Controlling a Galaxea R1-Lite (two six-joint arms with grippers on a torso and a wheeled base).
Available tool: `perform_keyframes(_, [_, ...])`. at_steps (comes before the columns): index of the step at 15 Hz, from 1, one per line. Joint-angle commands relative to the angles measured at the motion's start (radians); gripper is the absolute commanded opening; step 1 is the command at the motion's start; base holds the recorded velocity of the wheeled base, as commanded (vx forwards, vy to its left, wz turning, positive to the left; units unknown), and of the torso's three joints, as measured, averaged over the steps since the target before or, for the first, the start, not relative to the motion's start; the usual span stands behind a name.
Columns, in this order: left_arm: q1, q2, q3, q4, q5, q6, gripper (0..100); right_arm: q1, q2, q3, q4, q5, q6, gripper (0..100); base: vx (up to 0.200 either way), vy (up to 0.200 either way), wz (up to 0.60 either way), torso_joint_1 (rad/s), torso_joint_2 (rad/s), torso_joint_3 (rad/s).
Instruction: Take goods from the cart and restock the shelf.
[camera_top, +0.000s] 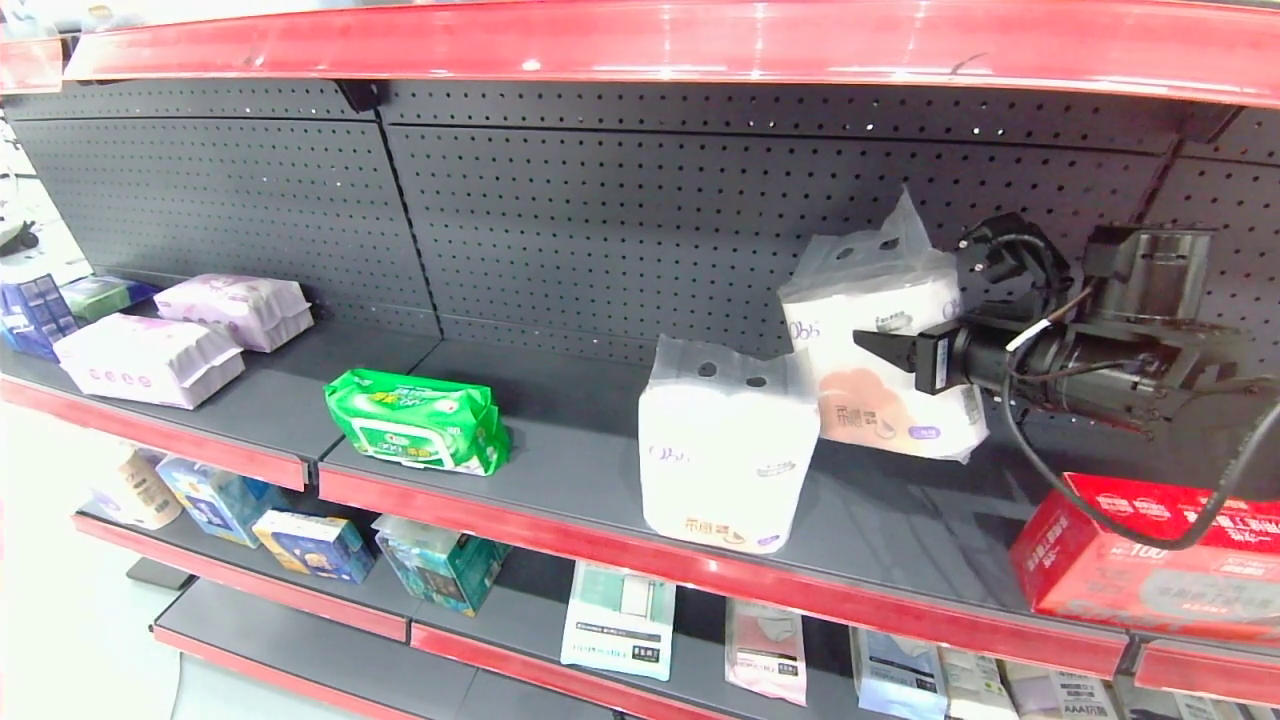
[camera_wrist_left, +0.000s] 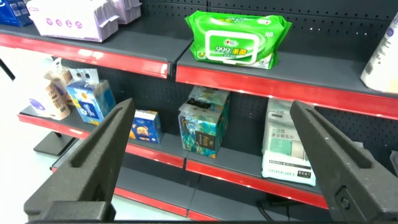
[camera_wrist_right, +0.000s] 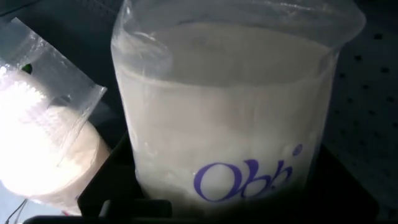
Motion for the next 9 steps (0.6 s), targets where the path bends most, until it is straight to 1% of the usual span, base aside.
perform_keyframes(1, [0.000,0.001,0.000,0.000,0.000,0.000,100,0.004,0.079,-0.037,0.000,0.083,-0.014,0,0.000,0.000,0.00,0.000,0.00,0.000])
perform_keyframes(6, [0.000,0.001,0.000,0.000,0.000,0.000,100,-0.014,0.246,-0.167,-0.002,0.276,-0.106,0,0.000,0.000,0.00,0.000,0.00,0.000])
perform_keyframes(9, [0.000,0.001,0.000,-0.001,0.000,0.000,100,-0.031,0.346,-0.275,-0.004,0.299,-0.123,0,0.000,0.000,0.00,0.000,0.00,0.000])
